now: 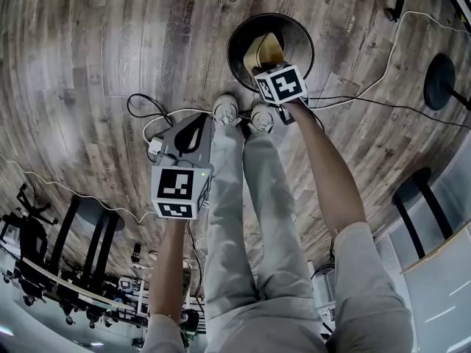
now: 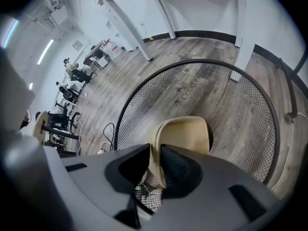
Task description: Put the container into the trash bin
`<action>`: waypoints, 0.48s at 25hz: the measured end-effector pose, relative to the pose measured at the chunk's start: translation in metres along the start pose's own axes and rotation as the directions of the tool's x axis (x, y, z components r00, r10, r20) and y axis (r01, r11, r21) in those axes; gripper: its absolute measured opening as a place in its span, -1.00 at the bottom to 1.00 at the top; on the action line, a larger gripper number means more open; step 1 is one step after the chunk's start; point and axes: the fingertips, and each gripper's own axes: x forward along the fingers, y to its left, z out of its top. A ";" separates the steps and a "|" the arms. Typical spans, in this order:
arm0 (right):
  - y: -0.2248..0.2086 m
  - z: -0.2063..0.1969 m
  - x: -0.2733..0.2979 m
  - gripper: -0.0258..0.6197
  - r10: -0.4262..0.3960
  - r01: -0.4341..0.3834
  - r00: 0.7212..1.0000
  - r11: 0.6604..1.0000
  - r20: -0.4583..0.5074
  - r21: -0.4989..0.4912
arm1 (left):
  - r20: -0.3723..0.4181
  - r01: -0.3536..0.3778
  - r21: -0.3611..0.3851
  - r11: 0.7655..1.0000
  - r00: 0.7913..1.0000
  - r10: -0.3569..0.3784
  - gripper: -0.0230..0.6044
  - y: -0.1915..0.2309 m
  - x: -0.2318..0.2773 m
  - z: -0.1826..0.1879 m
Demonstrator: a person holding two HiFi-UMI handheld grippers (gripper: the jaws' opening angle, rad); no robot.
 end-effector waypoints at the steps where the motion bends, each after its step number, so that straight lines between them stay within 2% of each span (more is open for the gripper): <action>1: 0.001 0.002 0.001 -0.79 0.005 -0.005 1.000 1.000 -0.002 -0.006 | 0.000 -0.001 -0.001 1.000 1.000 0.001 -0.89 0.001 0.000 0.000; 3: 0.002 0.005 0.003 -0.58 0.014 -0.014 1.000 1.000 -0.001 -0.020 | 0.000 -0.001 -0.003 1.000 1.000 0.001 -0.89 0.001 0.000 0.000; 7: 0.001 0.007 0.006 -0.37 0.007 -0.007 1.000 1.000 0.012 -0.029 | 0.002 0.001 -0.004 1.000 1.000 -0.001 -0.89 0.004 0.002 0.001; 12: -0.001 0.004 0.001 -0.31 -0.017 0.018 1.000 0.999 0.020 -0.027 | 0.010 -0.003 0.001 1.000 1.000 0.003 -0.89 0.005 0.000 0.004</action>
